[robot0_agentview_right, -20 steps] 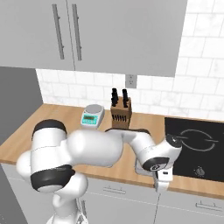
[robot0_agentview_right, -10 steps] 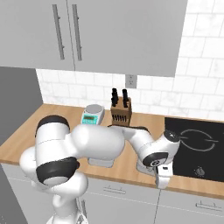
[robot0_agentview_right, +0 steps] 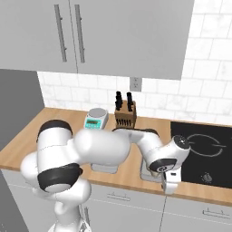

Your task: Take the meat container that has the steak and place it on the second highest rack of the freezer. Then take the vegetable container that has the tomato and avocado and place it on the highest rack of the freezer.

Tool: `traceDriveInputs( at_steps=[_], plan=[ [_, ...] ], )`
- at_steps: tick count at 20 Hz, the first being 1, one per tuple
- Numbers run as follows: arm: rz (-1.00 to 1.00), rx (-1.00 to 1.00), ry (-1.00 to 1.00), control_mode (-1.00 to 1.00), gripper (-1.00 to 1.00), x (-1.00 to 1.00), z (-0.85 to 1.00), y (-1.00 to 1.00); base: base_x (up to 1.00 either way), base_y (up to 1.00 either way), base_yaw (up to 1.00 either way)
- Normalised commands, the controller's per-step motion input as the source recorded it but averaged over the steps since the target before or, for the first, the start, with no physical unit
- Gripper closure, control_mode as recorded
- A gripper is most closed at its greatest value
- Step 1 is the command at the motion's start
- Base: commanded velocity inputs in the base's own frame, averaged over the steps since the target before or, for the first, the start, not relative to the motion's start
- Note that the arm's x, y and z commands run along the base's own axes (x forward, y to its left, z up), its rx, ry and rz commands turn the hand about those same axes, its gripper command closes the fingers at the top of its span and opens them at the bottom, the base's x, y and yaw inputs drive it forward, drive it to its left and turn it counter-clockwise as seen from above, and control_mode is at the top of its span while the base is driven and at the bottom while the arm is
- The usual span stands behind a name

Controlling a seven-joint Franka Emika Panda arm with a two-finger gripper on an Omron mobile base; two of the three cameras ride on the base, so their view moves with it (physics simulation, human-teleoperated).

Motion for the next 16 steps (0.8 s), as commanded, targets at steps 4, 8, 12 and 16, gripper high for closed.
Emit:
traceDriveInputs(
  at_steps=[4,8,12,16],
  plan=[
    [0.00,-0.01,0.01,-1.00,-1.00,0.00,-0.27,0.27,0.00,0.00,0.00],
    [0.00,0.00,0.01,-1.00,-1.00,0.00,-0.32,0.09,0.00,0.00,0.00],
    [-0.02,0.00,0.00,-1.00,-1.00,-0.02,-0.04,-0.21,0.00,0.00,0.00],
    [-0.02,0.00,0.00,-1.00,-1.00,-0.12,0.00,-0.09,0.00,0.00,0.00]
  ],
)
